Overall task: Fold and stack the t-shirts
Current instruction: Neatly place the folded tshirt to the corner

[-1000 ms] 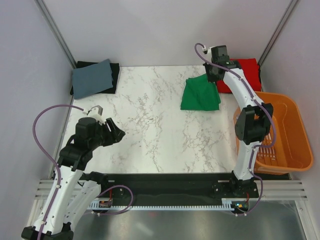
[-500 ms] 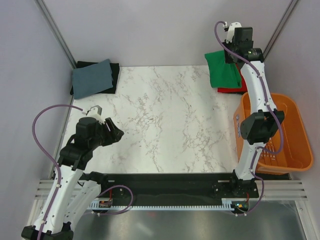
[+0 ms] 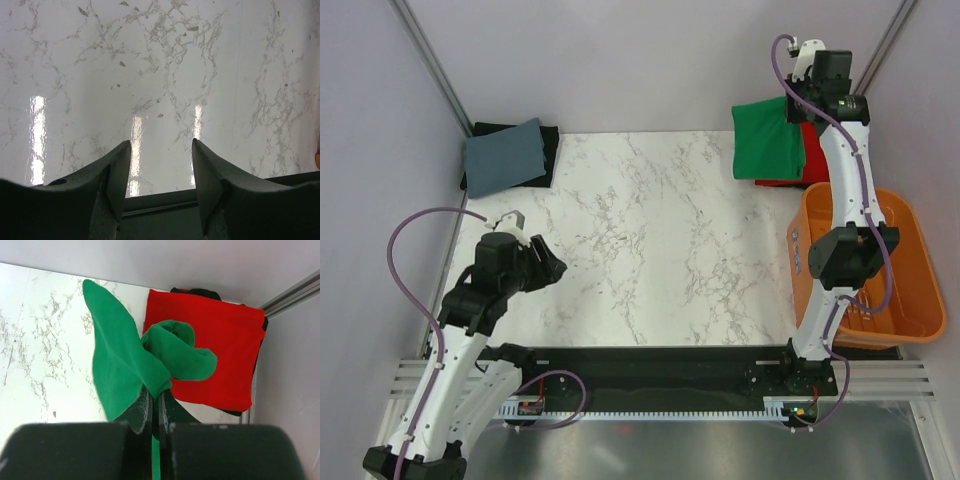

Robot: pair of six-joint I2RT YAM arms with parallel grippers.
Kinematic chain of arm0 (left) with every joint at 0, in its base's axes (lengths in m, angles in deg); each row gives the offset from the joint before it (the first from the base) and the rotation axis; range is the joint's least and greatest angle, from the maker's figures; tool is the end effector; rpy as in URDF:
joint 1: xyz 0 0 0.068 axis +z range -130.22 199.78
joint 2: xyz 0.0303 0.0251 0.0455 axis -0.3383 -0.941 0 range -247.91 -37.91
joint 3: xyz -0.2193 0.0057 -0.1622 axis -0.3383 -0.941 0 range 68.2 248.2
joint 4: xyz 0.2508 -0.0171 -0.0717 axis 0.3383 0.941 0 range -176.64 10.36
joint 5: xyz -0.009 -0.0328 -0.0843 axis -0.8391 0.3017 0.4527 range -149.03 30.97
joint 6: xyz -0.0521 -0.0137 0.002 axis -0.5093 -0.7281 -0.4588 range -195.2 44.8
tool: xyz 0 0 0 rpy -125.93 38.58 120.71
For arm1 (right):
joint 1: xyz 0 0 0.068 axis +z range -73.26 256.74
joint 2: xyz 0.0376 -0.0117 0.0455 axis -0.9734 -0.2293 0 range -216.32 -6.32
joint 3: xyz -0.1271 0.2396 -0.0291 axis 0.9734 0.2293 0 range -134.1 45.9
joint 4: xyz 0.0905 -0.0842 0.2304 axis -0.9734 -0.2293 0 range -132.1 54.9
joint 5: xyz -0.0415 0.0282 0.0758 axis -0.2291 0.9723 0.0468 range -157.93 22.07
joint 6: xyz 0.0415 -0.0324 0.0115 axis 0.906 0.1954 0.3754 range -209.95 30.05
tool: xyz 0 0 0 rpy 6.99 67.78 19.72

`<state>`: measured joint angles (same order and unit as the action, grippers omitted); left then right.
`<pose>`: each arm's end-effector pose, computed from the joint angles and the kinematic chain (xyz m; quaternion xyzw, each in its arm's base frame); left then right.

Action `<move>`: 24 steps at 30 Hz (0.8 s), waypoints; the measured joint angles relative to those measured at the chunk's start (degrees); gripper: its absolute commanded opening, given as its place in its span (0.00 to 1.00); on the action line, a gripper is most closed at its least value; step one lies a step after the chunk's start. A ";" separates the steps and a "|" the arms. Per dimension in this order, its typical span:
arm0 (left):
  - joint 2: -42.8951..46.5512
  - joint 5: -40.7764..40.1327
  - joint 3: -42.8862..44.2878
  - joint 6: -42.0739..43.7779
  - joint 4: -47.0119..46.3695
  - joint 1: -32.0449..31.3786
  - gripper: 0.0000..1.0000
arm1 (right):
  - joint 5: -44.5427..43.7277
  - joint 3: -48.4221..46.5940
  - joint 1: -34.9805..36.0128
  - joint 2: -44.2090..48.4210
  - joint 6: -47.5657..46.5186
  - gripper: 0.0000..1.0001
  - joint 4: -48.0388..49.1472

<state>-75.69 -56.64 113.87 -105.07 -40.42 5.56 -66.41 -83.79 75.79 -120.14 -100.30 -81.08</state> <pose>0.1273 -0.0339 0.3004 -0.1135 0.8926 -0.1810 0.3969 0.4406 -0.0064 0.4247 -0.0775 0.8630 -0.0377 0.4978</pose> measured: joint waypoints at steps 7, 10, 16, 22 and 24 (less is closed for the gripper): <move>-1.33 -0.44 0.00 -0.22 0.17 0.00 0.58 | 3.69 -3.28 -4.22 -1.18 -0.37 0.00 -0.07; -1.92 -0.48 0.00 -0.26 0.26 -0.02 0.58 | 5.27 -6.73 -6.08 -3.63 -0.37 0.00 0.50; -2.29 -0.83 0.00 -0.31 0.42 -0.02 0.58 | 7.98 -8.81 -9.16 -9.53 -0.39 0.00 1.84; -2.75 -0.87 0.00 -0.37 0.42 -0.02 0.58 | 10.99 -9.16 -11.58 -14.12 -1.33 0.00 2.84; -3.08 -0.87 0.00 -0.39 0.42 -0.02 0.58 | 11.54 -9.16 -12.02 -14.47 -2.29 0.00 4.24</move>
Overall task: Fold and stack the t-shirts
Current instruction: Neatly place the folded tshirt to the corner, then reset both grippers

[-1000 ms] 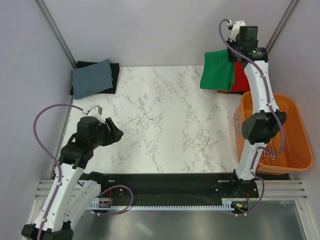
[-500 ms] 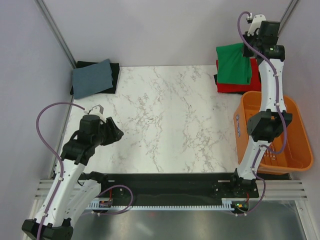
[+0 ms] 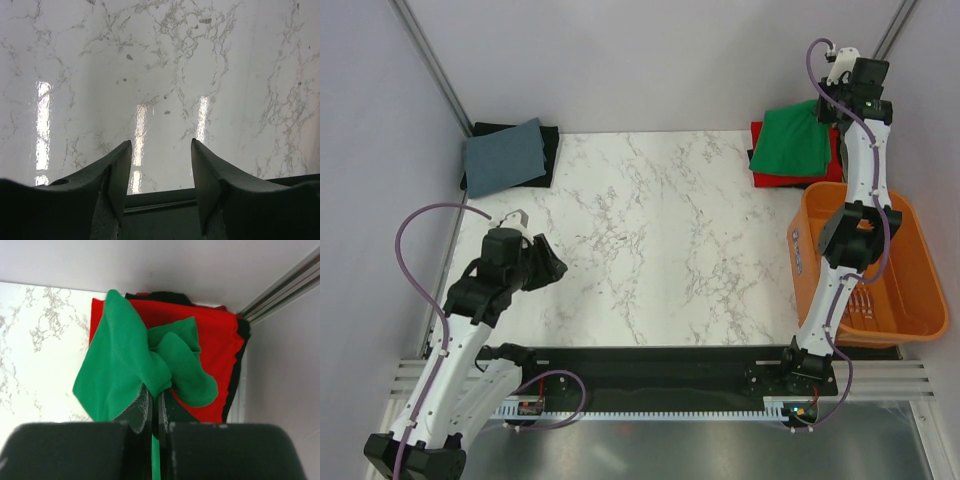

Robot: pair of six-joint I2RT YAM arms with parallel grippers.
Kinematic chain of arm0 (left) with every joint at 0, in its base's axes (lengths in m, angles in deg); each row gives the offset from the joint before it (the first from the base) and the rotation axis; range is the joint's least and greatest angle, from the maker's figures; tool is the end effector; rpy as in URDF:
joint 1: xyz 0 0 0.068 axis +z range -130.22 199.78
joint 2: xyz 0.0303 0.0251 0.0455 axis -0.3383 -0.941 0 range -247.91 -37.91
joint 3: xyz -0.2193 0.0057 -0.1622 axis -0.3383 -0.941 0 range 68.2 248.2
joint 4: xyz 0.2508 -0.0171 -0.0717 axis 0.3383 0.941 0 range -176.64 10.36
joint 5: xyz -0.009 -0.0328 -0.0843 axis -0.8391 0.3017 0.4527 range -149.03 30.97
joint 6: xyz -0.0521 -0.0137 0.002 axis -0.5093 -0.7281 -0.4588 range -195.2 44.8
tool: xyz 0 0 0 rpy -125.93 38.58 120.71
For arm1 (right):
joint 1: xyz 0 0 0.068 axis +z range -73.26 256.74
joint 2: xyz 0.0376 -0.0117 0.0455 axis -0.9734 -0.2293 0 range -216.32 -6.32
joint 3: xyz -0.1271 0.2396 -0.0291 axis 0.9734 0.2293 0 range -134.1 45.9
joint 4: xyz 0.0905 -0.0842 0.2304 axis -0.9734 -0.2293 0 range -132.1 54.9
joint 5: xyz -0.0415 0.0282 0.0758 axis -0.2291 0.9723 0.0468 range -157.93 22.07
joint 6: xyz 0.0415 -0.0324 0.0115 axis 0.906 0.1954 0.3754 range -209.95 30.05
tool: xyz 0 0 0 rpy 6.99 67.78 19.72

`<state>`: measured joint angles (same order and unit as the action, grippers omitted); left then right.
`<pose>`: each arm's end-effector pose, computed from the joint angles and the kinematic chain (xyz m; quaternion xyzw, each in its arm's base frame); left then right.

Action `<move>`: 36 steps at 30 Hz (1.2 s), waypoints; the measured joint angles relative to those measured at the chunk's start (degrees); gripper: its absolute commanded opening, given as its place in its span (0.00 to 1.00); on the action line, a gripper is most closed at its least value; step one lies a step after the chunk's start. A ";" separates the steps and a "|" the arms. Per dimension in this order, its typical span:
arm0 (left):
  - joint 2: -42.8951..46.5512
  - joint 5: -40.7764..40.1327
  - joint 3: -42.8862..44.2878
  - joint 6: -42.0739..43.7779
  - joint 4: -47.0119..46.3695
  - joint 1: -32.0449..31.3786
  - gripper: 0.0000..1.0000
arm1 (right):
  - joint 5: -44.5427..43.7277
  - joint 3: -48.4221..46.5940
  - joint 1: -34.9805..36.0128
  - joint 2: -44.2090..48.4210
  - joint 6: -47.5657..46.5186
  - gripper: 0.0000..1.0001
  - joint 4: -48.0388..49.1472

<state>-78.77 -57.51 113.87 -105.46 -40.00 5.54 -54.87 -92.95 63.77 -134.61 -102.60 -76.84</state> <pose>0.1365 -0.0357 0.2936 -0.1219 0.9046 -0.1658 0.3732 0.4953 -0.1059 0.3683 -0.0533 0.8657 -0.0116 0.4976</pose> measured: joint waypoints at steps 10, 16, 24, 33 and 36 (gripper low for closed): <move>-0.79 -0.02 0.00 -0.35 0.02 0.00 0.58 | -3.74 0.00 -0.26 -2.23 -4.15 0.00 11.10; -0.85 -0.28 0.00 -0.39 0.04 -0.02 0.57 | -6.21 1.22 -0.96 -7.26 -5.20 0.00 16.74; -1.14 -1.49 0.00 -0.42 0.15 -0.04 0.57 | -13.38 3.17 -1.03 -10.54 -3.78 0.82 24.39; -0.26 -1.46 0.00 -0.44 0.28 -0.04 0.57 | -35.56 8.09 -1.07 -9.73 2.36 0.98 28.24; 0.55 -1.49 0.00 -0.44 0.35 -0.04 0.58 | -39.50 10.14 -1.18 -7.72 5.68 0.98 25.53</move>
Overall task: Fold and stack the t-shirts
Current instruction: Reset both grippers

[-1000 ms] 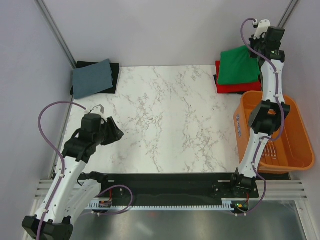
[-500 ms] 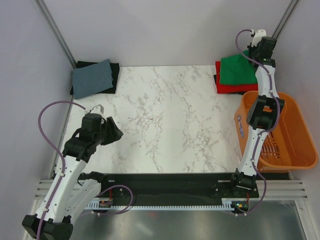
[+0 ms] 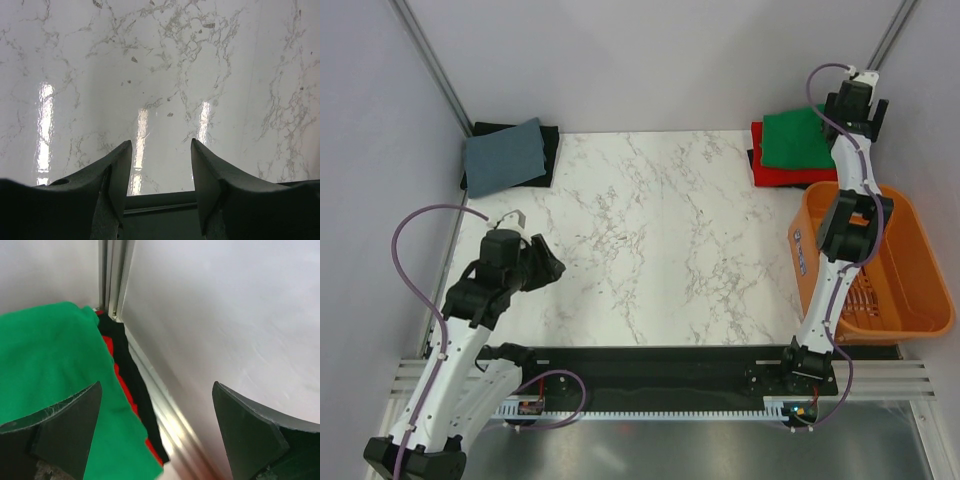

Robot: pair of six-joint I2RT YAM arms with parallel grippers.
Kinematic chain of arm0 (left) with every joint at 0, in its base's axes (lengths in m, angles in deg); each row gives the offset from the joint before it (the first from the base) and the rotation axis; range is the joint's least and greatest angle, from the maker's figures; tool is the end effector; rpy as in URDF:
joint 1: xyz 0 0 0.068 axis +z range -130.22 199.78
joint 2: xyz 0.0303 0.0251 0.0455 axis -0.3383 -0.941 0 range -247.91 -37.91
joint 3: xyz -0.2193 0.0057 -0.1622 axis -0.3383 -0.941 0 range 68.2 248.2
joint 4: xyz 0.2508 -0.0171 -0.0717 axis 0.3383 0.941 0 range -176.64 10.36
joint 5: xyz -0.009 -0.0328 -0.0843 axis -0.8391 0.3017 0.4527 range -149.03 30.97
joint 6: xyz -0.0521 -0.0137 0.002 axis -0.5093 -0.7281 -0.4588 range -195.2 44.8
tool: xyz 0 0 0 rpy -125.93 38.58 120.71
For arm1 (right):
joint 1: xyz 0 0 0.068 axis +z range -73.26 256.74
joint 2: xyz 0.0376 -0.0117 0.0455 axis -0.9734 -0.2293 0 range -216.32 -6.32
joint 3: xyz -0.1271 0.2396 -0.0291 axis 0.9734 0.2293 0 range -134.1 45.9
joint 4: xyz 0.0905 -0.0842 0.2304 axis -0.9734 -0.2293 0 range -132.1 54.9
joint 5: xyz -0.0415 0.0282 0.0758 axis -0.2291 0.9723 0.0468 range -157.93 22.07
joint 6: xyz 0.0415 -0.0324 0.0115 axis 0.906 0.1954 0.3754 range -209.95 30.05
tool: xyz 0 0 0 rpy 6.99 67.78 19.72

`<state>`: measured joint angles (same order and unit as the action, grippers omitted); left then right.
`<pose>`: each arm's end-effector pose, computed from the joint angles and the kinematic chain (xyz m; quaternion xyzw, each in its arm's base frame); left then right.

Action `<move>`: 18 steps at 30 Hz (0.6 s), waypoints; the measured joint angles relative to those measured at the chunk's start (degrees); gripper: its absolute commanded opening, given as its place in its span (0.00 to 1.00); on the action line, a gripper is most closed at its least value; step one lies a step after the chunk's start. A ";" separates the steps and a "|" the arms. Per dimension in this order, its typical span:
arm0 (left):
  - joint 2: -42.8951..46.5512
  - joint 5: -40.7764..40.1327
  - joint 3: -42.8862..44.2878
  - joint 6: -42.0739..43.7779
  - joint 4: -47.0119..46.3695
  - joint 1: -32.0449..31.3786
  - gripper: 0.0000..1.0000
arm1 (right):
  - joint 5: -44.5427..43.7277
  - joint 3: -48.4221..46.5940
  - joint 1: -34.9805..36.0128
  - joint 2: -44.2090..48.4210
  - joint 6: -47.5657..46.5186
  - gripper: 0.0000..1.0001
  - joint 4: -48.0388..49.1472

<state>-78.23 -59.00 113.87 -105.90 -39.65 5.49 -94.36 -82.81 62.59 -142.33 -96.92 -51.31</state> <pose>0.1346 -0.0344 0.2942 -0.1301 0.9029 -0.1570 0.3785 0.5368 -0.1518 0.2830 0.1762 0.8048 -0.2857 0.4896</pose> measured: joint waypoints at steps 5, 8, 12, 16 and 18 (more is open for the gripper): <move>1.18 0.02 0.00 -0.02 0.07 0.00 0.58 | 4.31 6.10 -0.09 9.99 7.78 0.98 -4.20; 1.79 0.02 0.00 -0.02 0.07 0.00 0.58 | 11.15 11.58 0.52 19.37 12.44 0.98 -4.22; 2.86 0.02 0.00 0.00 0.09 0.00 0.58 | 21.42 19.93 4.20 32.50 19.65 0.98 -2.47; 5.25 0.04 0.00 0.00 0.07 0.00 0.59 | 30.10 33.33 11.26 44.50 26.27 0.98 0.57; 6.34 0.04 0.00 0.00 0.04 0.00 0.59 | 32.28 41.44 15.63 49.57 29.53 0.98 1.16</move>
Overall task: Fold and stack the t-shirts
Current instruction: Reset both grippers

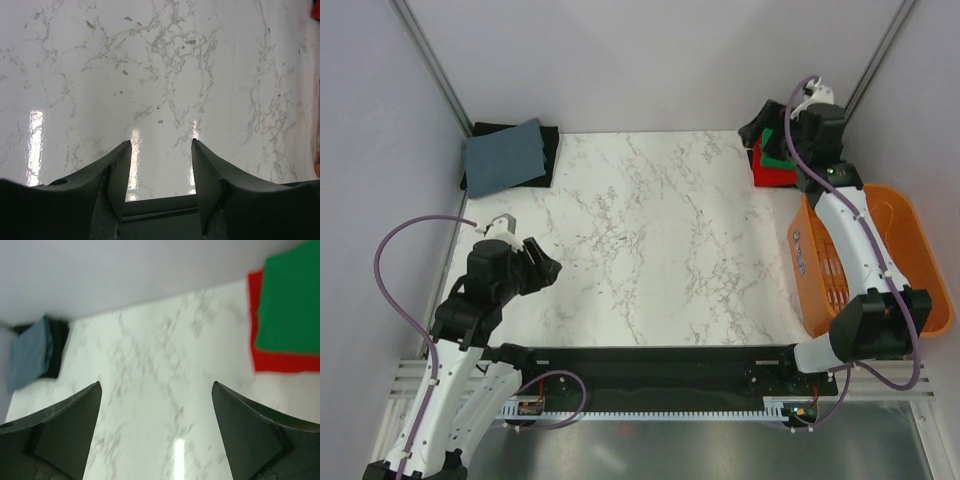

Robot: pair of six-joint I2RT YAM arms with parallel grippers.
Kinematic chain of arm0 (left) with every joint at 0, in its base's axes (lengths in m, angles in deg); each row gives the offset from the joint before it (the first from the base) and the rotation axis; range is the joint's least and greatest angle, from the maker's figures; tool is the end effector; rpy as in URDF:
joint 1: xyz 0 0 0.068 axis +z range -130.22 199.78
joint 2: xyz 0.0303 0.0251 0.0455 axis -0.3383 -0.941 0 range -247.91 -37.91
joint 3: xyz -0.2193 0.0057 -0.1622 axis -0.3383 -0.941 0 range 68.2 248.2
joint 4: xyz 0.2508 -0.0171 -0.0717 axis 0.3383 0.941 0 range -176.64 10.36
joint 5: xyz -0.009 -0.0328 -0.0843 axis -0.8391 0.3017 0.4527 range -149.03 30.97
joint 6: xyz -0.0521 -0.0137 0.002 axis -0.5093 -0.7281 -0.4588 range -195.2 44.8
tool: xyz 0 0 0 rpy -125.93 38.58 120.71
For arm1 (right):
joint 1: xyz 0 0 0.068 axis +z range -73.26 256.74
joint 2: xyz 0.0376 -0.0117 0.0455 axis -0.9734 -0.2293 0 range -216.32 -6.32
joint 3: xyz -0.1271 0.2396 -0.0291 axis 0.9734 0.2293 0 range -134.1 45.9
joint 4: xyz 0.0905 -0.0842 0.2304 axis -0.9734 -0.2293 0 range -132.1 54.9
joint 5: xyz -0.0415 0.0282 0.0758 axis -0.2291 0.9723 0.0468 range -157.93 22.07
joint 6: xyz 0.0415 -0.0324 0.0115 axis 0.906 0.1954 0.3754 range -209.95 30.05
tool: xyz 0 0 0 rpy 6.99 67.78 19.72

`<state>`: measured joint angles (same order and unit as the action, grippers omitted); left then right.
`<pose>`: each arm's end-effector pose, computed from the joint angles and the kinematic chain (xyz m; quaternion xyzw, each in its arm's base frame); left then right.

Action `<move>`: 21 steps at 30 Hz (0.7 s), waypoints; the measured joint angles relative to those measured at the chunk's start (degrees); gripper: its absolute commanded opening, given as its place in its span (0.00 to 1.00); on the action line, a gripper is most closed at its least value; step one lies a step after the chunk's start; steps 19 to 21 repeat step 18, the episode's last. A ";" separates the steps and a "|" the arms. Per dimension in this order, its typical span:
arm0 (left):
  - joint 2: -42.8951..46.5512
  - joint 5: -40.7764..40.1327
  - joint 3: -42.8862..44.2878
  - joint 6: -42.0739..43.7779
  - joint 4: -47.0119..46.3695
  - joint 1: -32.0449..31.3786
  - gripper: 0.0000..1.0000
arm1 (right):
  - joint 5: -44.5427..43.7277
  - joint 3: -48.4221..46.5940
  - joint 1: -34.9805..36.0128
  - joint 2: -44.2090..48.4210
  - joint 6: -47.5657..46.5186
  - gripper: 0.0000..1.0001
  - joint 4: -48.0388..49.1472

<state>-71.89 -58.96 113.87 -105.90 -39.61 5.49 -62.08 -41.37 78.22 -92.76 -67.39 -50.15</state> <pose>0.1145 -0.0293 0.3061 -0.1265 0.8792 -0.1762 0.4241 0.3535 0.0127 0.4136 0.1134 0.7806 0.1671 0.5915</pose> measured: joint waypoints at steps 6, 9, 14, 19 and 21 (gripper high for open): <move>0.33 0.00 0.00 0.00 -0.02 0.00 0.58 | 6.97 21.97 4.09 15.43 7.21 0.98 -3.17; 0.22 0.00 0.00 0.00 -0.02 0.00 0.58 | 7.37 29.11 3.89 25.64 8.85 0.98 -5.95; 0.22 0.00 0.00 0.00 -0.02 0.00 0.58 | 5.88 30.38 3.93 37.16 9.22 0.98 -9.81; 0.24 0.00 0.00 0.00 -0.02 0.00 0.58 | 5.22 29.38 3.93 38.99 8.57 0.98 -13.14; 0.24 0.00 0.00 0.00 -0.02 0.00 0.58 | 5.22 29.38 3.93 38.99 8.57 0.98 -13.14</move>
